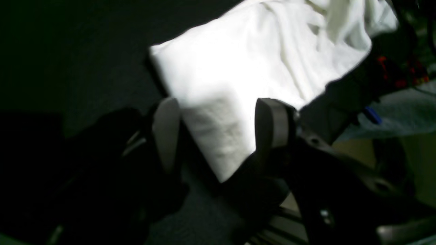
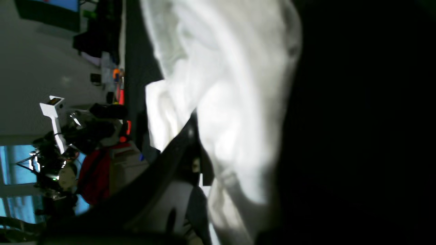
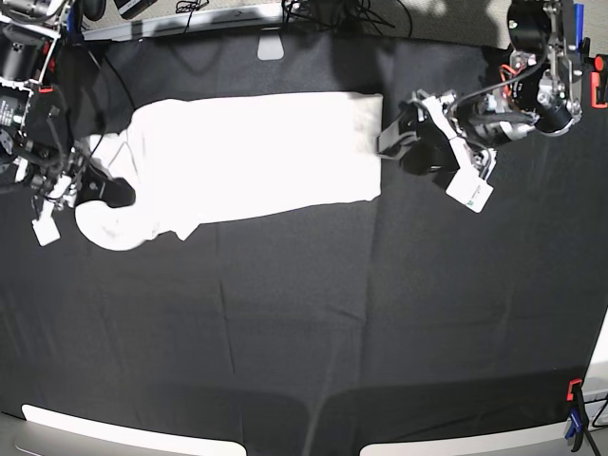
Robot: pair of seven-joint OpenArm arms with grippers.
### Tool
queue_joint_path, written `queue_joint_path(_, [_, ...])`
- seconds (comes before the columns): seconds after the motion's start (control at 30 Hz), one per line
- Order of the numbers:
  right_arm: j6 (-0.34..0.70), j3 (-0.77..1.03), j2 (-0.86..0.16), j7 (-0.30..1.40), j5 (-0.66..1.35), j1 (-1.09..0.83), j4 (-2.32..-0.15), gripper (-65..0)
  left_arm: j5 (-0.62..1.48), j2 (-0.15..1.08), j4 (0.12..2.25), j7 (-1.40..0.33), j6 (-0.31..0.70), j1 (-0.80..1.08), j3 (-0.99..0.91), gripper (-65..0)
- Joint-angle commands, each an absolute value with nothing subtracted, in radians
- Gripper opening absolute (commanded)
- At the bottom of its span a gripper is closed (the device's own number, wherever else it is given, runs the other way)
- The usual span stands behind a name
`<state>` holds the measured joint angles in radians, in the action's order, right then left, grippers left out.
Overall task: Layout the t-shirt on the table in an organized manner, then fold the t-shirt properly
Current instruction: 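Lift the strip end with the right gripper and fold it toward the left gripper, then fold the bundle over with both grippers toward the middle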
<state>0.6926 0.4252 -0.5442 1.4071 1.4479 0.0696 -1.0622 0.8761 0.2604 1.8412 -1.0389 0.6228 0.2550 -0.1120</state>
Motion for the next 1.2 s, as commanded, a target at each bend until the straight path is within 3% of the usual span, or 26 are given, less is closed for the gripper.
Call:
queue_joint_path(0.0, [0.698,0.432,-0.555,1.396,1.484,0.088,-1.095,-65.0,0.911,0.266,1.868,-1.016,0.633,0.247,-0.115,-33.3])
queue_joint_path(0.23, [0.698,0.431,-0.440,1.396,1.484,0.085,-1.240,-65.0,0.910,0.266,1.911,-1.017,0.633,0.247,-0.115,-33.3])
queue_joint_path(0.43, [0.698,0.431,-0.328,1.396,1.367,0.085,-1.324,-65.0,0.880,0.266,1.944,-1.019,0.633,0.247,-0.119,-33.3])
queue_joint_path(0.73, [0.698,0.419,-0.189,1.396,1.337,0.085,-1.347,-65.0,0.880,0.266,2.063,-1.020,0.633,0.247,-0.119,-33.3])
queue_joint_path(1.07, [0.698,0.265,-0.080,1.396,1.328,0.085,-1.347,-65.0,0.880,0.266,2.068,-1.024,0.633,0.253,-0.119,-33.3])
queue_joint_path(1.17, [0.698,0.249,-0.045,1.396,1.227,0.086,-1.347,-65.0,0.880,0.266,2.068,-1.025,0.632,0.253,-0.119,-33.3])
